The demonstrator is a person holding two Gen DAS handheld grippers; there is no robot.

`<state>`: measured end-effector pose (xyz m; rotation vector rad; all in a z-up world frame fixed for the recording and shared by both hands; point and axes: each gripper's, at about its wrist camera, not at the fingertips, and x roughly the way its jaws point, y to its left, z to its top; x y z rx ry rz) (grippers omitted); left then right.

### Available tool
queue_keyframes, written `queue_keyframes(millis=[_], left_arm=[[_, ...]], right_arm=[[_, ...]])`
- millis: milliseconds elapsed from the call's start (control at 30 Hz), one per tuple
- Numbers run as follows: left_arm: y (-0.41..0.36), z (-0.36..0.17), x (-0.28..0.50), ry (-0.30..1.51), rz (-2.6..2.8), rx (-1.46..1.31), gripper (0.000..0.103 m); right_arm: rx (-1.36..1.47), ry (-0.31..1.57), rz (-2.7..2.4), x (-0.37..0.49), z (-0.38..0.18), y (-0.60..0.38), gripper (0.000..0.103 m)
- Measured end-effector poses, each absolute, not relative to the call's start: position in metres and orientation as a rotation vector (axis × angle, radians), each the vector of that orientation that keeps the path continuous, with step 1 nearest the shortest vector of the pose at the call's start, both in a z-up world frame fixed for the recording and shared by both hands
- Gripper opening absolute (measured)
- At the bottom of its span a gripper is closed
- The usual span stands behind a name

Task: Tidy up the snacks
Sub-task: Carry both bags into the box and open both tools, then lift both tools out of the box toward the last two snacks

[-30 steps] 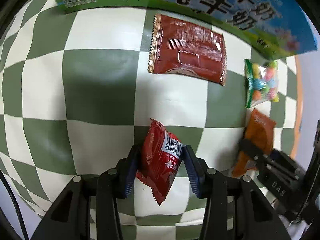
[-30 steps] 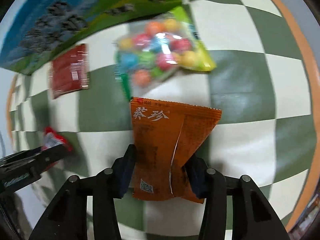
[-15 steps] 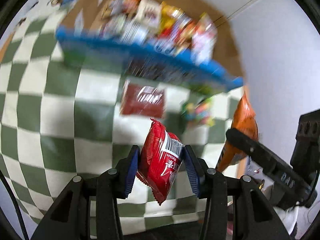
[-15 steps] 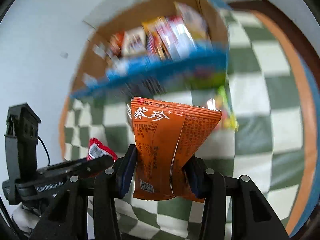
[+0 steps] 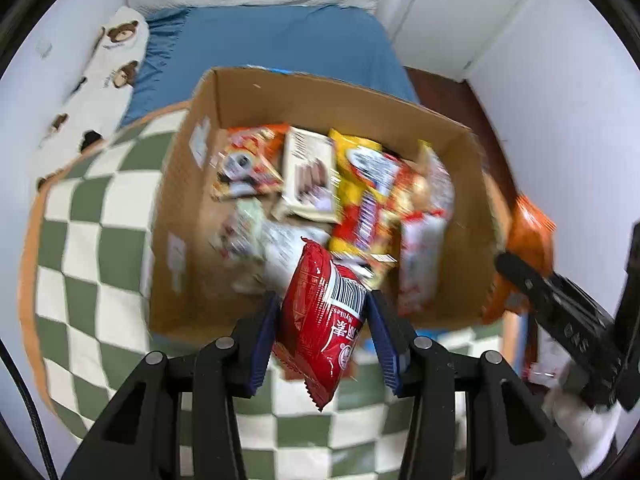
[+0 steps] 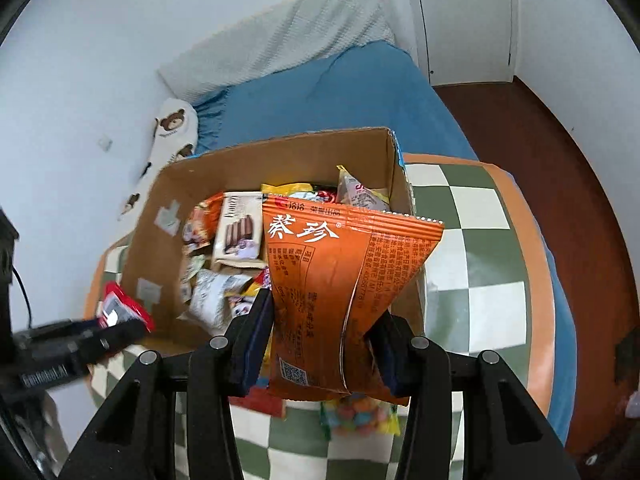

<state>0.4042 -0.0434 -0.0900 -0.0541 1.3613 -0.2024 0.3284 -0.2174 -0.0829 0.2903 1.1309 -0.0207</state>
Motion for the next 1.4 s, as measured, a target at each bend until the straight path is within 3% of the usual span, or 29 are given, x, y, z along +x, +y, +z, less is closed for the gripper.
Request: queue_keyframes(millis=[200, 267, 300, 333, 367, 400, 833, 1400], left_arm=[[-0.032, -0.119, 0.434, 1.42, -0.143, -0.02, 0.042], [-0.027, -0.131, 0.439, 1.445, -0.103, 0.003, 0.042], [-0.025, -0.134, 0.44, 1.444, -0.08, 0.019, 0.051], [-0.024, -0.139, 0.441, 1.443, -0.063, 0.04, 0.071], [-0.023, -0.144, 0.441, 1.452, -0.05, 0.059, 0.083], [-0.022, -0.148, 0.441, 1.461, -0.046, 0.053, 0.093], [-0.038, -0.164, 0.416, 1.449, -0.087, 0.034, 0.093], [-0.05, -0.091, 0.349, 1.121, -0.086, 0.066, 0.093]], right_arm=[[0.324, 1.201, -0.037, 0.344, -0.121, -0.219, 0.05], [0.311, 1.255, -0.037, 0.349, -0.133, -0.217, 0.057], [0.302, 1.275, -0.039, 0.351, -0.138, -0.216, 0.063], [0.303, 1.294, -0.031, 0.353, -0.143, -0.215, 0.081], [0.311, 1.304, -0.019, 0.354, -0.145, -0.215, 0.096], [0.31, 1.315, -0.016, 0.354, -0.148, -0.215, 0.097], [0.269, 1.353, -0.062, 0.356, -0.153, -0.208, 0.098], [0.17, 1.163, -0.081, 0.3, -0.095, -0.185, 0.098]])
